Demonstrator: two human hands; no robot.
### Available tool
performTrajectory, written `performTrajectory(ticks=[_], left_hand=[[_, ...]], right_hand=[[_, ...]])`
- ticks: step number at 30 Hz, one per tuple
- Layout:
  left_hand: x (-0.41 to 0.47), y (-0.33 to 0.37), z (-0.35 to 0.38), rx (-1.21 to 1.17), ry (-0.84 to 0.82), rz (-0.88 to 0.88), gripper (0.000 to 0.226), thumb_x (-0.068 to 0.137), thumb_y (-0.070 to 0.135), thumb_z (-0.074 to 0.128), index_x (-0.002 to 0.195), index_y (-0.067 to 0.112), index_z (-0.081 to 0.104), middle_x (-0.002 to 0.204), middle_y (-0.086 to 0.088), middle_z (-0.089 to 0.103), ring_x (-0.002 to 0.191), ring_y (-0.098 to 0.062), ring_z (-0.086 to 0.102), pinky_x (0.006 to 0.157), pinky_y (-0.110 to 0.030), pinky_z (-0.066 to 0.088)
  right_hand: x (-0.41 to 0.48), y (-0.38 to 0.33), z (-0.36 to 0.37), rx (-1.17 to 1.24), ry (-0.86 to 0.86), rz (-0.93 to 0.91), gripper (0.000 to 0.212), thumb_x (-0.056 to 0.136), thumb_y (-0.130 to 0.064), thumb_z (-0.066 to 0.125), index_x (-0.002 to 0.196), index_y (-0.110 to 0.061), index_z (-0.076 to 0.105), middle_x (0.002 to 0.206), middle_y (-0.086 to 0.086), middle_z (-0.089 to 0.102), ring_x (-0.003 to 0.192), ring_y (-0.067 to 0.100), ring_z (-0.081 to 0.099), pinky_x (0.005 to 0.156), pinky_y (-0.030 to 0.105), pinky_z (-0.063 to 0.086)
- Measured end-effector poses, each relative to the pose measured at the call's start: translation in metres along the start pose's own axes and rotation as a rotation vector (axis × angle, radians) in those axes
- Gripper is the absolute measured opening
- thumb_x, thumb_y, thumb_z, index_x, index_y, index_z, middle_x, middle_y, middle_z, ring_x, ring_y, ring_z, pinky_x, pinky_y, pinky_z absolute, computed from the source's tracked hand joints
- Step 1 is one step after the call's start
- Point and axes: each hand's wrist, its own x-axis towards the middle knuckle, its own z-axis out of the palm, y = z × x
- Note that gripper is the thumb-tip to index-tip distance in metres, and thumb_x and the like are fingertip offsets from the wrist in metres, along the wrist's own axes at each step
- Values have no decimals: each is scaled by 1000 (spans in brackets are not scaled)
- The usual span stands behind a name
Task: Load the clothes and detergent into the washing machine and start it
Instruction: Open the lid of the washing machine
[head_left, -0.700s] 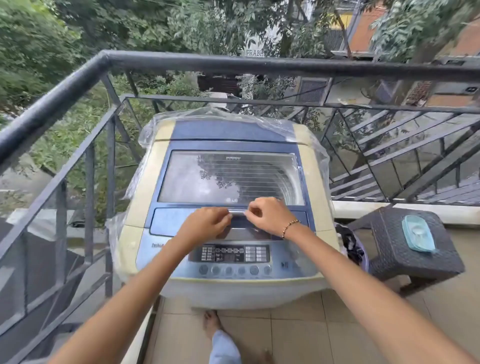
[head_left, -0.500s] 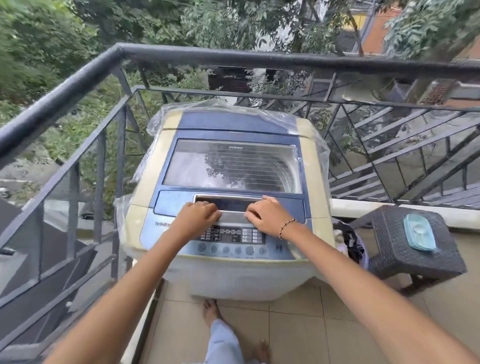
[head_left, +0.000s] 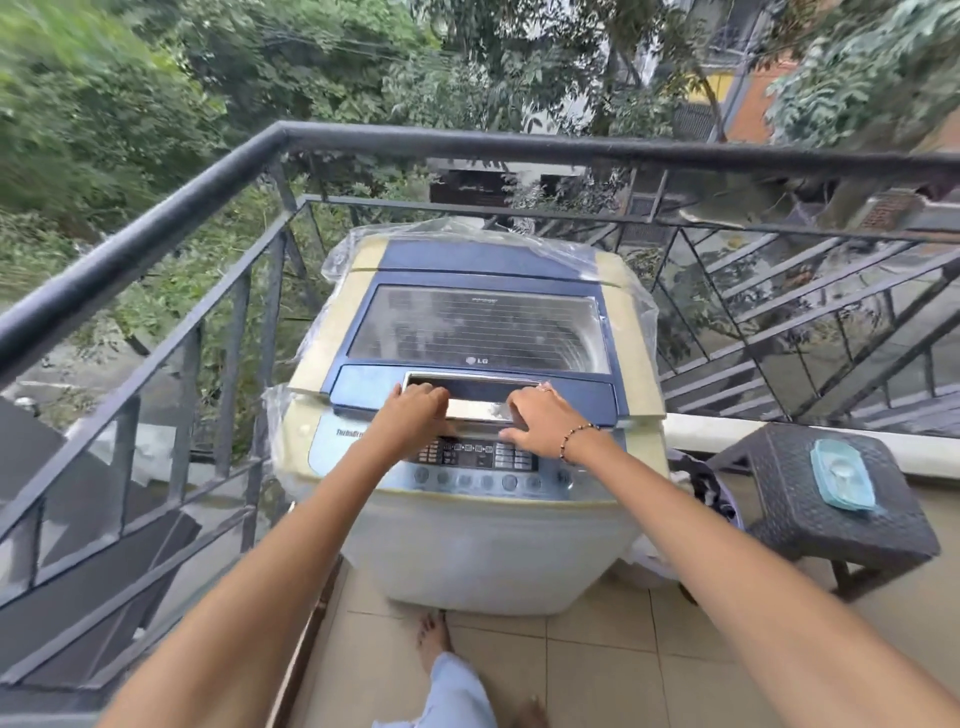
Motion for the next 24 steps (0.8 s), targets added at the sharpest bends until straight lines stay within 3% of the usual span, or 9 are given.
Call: performTrajectory(ticks=[3,7,10,13,16,20,22,24], left_hand=[[2,-5,-16,-9,133,45,27,91,26,57,114,13,57,117,-6,59,115,-27,52,104,-40,31],[9,-9,-42,54,341,157,31,92,20,55,123,15,57,123,-6,60,117,-29,52,110,-46,31],[18,-12,-62,13,560,192,30,87,13,62,117,14,65,112,-6,67,105,-30,61,109,-50,36],[26,-7,-86,-190,723,148,26,83,16,68,109,12,68,106,-8,67,100,-29,60,94,-42,45],[39,2,-112,-398,830,48,22,81,21,71,97,10,62,103,-8,58,99,-24,52,86,-35,42],[71,7,-139,-334,950,-12,19,83,26,67,92,10,62,98,-7,56,97,-23,49,83,-32,39],[88,6,-148,-270,1014,-44,18,84,27,66,94,12,64,99,-7,56,98,-25,51,85,-31,39],[105,6,-156,-271,1060,-57,19,85,28,66,95,12,64,100,-7,57,99,-26,52,87,-25,34]], right_hand=[[3,-1,-20,8,83,-9,30,80,-33,70,89,-14,49,90,1,51,92,22,47,88,34,38],[11,-6,-48,-50,236,-9,28,78,-21,70,98,-15,51,103,3,59,100,22,50,93,33,36],[18,-9,-77,-94,373,-9,31,74,-20,68,102,-15,55,105,3,61,101,22,52,92,33,36],[22,-10,-107,-95,500,-60,41,69,-20,72,108,-18,60,106,1,60,102,21,53,90,35,42],[27,-11,-124,-186,725,-90,46,66,-18,78,109,-21,60,106,-1,60,101,21,55,86,37,45],[44,-8,-130,-322,1076,-40,41,69,-11,79,106,-17,63,102,2,60,96,20,50,82,31,38],[58,-4,-131,-402,1179,-36,36,73,-8,76,107,-16,65,100,2,62,93,19,49,81,28,35],[74,1,-132,-395,1235,-62,35,76,-3,72,109,-14,66,99,2,65,91,19,55,80,27,41]])
